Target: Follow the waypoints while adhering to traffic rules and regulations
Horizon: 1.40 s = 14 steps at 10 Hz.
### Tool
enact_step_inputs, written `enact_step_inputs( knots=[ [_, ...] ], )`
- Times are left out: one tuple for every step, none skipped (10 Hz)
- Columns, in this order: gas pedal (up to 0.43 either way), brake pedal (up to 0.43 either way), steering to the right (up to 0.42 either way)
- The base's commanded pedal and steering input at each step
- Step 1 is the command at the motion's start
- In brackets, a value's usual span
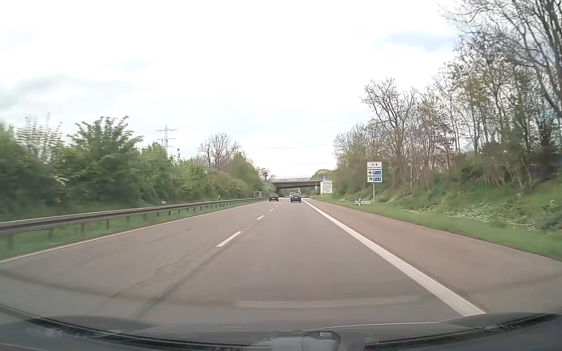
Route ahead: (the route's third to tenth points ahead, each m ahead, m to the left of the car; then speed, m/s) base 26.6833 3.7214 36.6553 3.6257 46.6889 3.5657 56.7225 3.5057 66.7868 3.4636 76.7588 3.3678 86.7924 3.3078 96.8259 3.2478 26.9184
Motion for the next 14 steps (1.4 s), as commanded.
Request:
enact_step_inputs(
  knots=[
    [0.130, 0.000, 0.000],
    [0.130, 0.000, 0.000],
    [0.130, 0.000, 0.000],
    [0.130, 0.000, 0.000],
    [0.130, 0.000, 0.000],
    [0.130, 0.000, 0.000],
    [0.130, 0.000, 0.000],
    [0.130, 0.000, 0.000],
    [0.130, 0.000, 0.000],
    [0.130, 0.000, 0.000],
    [0.130, 0.000, 0.000],
    [0.130, 0.000, 0.000],
    [0.130, 0.000, 0.000],
    [0.130, 0.000, 0.000]
  ],
)
